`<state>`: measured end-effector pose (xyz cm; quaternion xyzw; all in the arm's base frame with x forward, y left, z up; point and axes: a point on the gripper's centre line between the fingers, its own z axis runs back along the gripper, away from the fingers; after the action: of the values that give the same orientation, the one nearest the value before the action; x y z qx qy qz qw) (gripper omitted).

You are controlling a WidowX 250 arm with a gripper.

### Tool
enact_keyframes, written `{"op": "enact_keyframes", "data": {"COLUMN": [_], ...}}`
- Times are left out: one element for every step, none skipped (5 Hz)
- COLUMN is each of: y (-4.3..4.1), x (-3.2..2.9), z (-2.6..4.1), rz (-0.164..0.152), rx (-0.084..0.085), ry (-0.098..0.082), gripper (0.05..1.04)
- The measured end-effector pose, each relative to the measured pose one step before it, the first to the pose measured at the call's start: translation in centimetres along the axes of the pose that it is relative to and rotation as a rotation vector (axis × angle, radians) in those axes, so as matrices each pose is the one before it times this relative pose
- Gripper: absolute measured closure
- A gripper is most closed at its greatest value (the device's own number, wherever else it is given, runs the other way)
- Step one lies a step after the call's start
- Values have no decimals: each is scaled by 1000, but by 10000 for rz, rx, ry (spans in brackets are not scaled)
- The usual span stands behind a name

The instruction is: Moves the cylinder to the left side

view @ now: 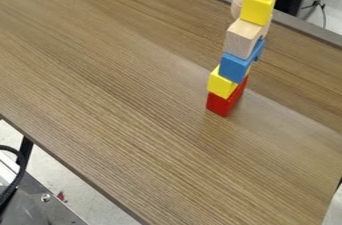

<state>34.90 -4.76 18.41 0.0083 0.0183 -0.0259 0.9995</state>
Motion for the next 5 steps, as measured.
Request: {"op": "enact_keyframes", "data": {"y": [-45,140,300,421,2098], "x": [55,-54,-160,-322,122], "z": [-1230,-290,50,68,1031], "rz": [10,44,117,220,693], "rx": [19,-7,-95,-118,-480], "ry": [383,140,102,257,-25], "gripper": [394,525,525,526,526]}}
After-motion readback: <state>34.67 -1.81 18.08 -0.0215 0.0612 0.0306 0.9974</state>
